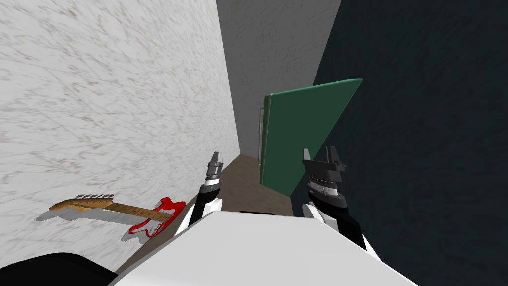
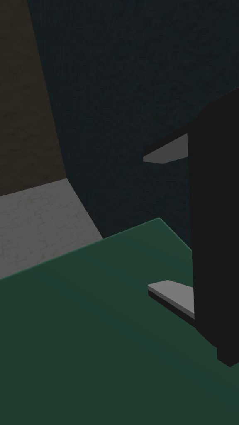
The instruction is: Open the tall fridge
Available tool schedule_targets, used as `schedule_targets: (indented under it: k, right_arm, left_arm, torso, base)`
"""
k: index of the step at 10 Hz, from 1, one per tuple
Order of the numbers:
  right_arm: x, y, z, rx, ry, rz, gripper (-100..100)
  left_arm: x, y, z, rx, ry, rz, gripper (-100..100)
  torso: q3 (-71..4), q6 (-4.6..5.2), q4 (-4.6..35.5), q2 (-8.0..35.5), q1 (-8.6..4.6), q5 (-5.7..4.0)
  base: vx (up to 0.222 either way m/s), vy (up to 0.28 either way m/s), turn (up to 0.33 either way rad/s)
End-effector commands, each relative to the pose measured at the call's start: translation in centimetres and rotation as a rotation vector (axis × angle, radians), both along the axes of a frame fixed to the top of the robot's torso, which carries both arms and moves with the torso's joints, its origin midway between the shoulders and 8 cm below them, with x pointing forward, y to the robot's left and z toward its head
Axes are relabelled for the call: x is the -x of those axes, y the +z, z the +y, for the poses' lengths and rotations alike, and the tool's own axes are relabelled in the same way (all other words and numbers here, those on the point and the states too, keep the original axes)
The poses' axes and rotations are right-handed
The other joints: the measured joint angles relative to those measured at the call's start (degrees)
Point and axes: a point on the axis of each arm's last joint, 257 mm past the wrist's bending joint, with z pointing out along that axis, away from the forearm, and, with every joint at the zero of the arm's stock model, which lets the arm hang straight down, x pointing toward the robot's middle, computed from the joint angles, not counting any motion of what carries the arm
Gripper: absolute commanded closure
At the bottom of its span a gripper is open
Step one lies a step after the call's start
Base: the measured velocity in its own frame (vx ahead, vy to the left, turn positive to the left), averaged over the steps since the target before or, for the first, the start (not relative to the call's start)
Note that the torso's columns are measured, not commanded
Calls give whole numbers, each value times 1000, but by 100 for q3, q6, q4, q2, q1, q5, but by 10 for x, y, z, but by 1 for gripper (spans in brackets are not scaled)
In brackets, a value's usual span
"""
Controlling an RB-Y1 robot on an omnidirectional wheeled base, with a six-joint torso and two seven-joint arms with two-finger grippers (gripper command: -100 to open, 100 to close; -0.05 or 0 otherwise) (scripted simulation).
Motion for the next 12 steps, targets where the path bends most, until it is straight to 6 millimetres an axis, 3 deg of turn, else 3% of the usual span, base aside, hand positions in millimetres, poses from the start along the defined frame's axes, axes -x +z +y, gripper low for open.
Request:
schedule_targets:
  k: [1,9,10,12]
  right_arm:
    - [0,0,0,0,0,0,0]
    - [0,0,0,0,0,0,0]
    - [2,5,3,4,29,-18,-100]
    - [7,16,7,-11,85,-62,-100]
  left_arm:
    - [0,0,0,0,0,0,0]
    - [0,0,0,0,0,0,0]
    - [0,0,0,0,0,0,0]
    - [0,0,0,0,0,0,0]
  torso:
    - [-467,0,235,232,0,0]
    - [-7073,0,3537,3539,0,0]
    - [-7919,0,3960,3962,0,0]
    - [-8430,0,4203,4201,9,3]
  base:
    - [0,0,0]
    - [0,0,0]
    - [18,20,14]
    - [33,42,24]
